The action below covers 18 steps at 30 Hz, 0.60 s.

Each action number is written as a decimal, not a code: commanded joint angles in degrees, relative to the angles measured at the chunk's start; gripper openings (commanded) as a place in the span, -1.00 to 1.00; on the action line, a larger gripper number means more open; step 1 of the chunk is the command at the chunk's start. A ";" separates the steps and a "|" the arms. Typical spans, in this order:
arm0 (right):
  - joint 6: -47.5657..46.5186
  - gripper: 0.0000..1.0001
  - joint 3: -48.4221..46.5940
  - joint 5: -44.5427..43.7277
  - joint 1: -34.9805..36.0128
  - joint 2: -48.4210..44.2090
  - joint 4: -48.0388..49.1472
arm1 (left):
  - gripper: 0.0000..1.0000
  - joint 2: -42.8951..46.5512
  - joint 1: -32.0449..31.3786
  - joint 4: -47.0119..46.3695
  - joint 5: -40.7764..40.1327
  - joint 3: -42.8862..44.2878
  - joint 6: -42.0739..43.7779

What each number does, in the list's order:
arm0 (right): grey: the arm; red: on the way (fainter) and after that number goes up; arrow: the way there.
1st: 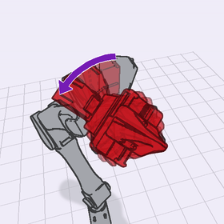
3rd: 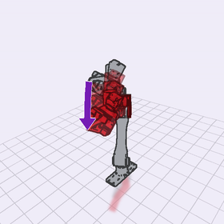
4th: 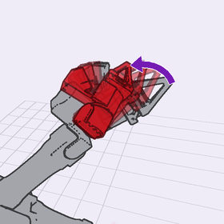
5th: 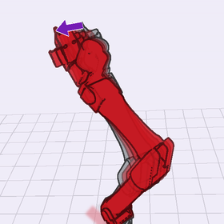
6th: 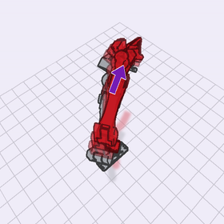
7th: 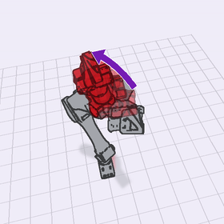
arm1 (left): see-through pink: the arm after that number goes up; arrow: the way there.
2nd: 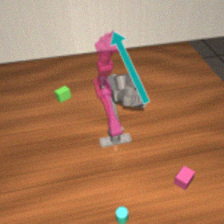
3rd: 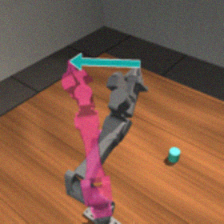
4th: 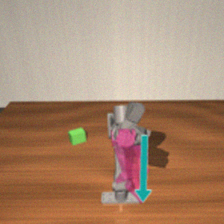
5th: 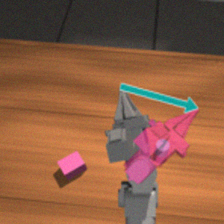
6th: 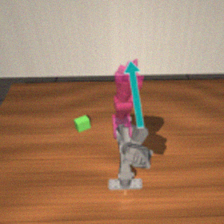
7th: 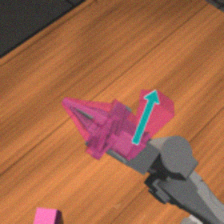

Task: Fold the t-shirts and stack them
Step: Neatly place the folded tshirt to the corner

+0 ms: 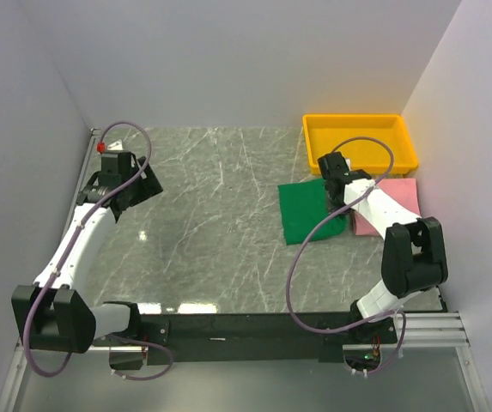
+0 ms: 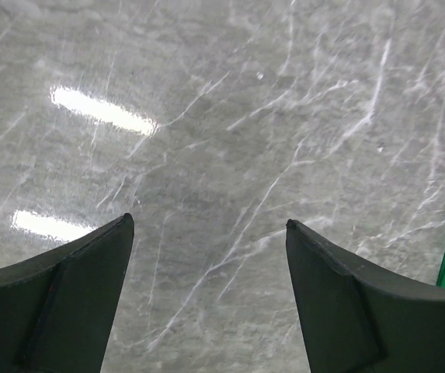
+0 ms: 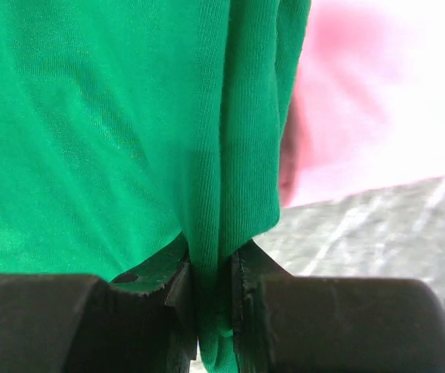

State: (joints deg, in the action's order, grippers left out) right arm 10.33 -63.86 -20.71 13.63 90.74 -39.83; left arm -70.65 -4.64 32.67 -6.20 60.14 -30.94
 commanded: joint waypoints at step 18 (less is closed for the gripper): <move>-4.53 -1.00 -14.55 -15.23 -7.55 5.94 -6.75 | 0.68 0.69 1.39 -1.20 1.45 0.59 -0.09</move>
State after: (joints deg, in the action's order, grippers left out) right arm 6.11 -76.36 -31.27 7.88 96.90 -45.84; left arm -70.13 -3.51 32.40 -5.43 60.14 -30.94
